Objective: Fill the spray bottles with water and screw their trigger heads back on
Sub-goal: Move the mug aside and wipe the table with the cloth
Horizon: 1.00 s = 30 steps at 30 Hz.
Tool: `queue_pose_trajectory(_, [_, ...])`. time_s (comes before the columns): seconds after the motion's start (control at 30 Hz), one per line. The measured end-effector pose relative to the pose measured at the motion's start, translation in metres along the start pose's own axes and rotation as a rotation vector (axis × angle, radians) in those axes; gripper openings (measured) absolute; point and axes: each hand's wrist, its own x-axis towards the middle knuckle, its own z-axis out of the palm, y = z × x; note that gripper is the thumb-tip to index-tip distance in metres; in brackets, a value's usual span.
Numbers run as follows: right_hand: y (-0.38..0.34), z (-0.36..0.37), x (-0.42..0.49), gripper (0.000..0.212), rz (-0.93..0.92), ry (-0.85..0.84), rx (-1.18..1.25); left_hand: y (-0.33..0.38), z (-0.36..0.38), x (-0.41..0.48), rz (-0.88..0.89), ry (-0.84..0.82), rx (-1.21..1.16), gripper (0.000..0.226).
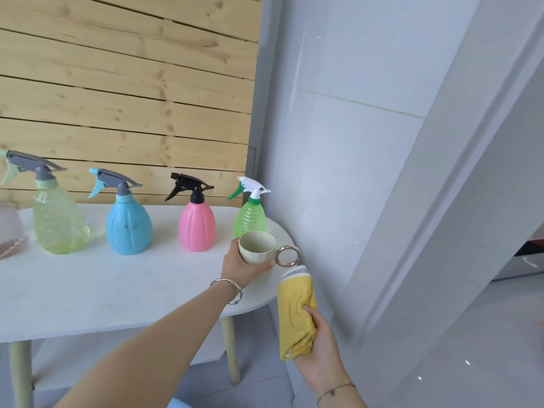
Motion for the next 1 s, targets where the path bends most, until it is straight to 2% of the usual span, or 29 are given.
queue_pose_trajectory(0.2, [-0.004,-0.005,-0.001,0.024,-0.02,-0.004,0.0,-0.01,0.014,0.0,-0.005,0.027,0.088,0.081])
queue_pose_trajectory(0.37, [-0.001,0.002,-0.003,0.027,-0.043,-0.022,-0.024,-0.002,0.006,-0.01,-0.065,-0.001,0.065,0.11])
queue_pose_trajectory(0.4, [0.0,0.004,-0.004,0.027,-0.049,-0.03,-0.043,0.003,0.0,-0.014,-0.074,-0.001,0.056,0.105])
queue_pose_trajectory(0.47, [0.006,0.013,-0.007,0.027,-0.047,-0.061,-0.136,0.013,-0.021,-0.02,-0.064,0.03,0.022,0.077])
queue_pose_trajectory(0.57, [0.022,0.039,-0.012,0.029,-0.13,-0.124,-0.395,0.026,-0.066,-0.031,-0.025,0.12,-0.009,0.051])
queue_pose_trajectory(0.67, [0.044,0.083,-0.015,0.039,-0.334,-0.235,-0.773,0.029,-0.115,-0.043,-0.008,0.197,0.0,0.047])
queue_pose_trajectory(0.73, [0.061,0.107,0.002,0.046,-0.45,-0.247,-0.921,0.028,-0.139,-0.051,-0.001,0.232,0.015,0.046])
queue_pose_trajectory(0.77, [0.071,0.117,0.019,0.05,-0.537,-0.195,-0.993,0.027,-0.151,-0.055,0.0,0.249,0.017,0.045])
queue_pose_trajectory(0.87, [0.091,0.134,0.065,0.055,-0.956,0.058,-1.304,0.021,-0.172,-0.06,-0.014,0.268,0.002,0.042])
queue_pose_trajectory(0.9, [0.096,0.136,0.08,0.053,-1.004,0.139,-1.421,0.018,-0.177,-0.061,-0.019,0.27,-0.006,0.042])
queue_pose_trajectory(0.93, [0.101,0.137,0.091,0.053,-0.962,0.188,-1.549,0.015,-0.18,-0.061,-0.022,0.27,-0.013,0.042])
queue_pose_trajectory(1.0, [0.105,0.139,0.107,0.06,-0.783,0.173,-1.772,0.009,-0.187,-0.062,-0.026,0.271,-0.021,0.042])
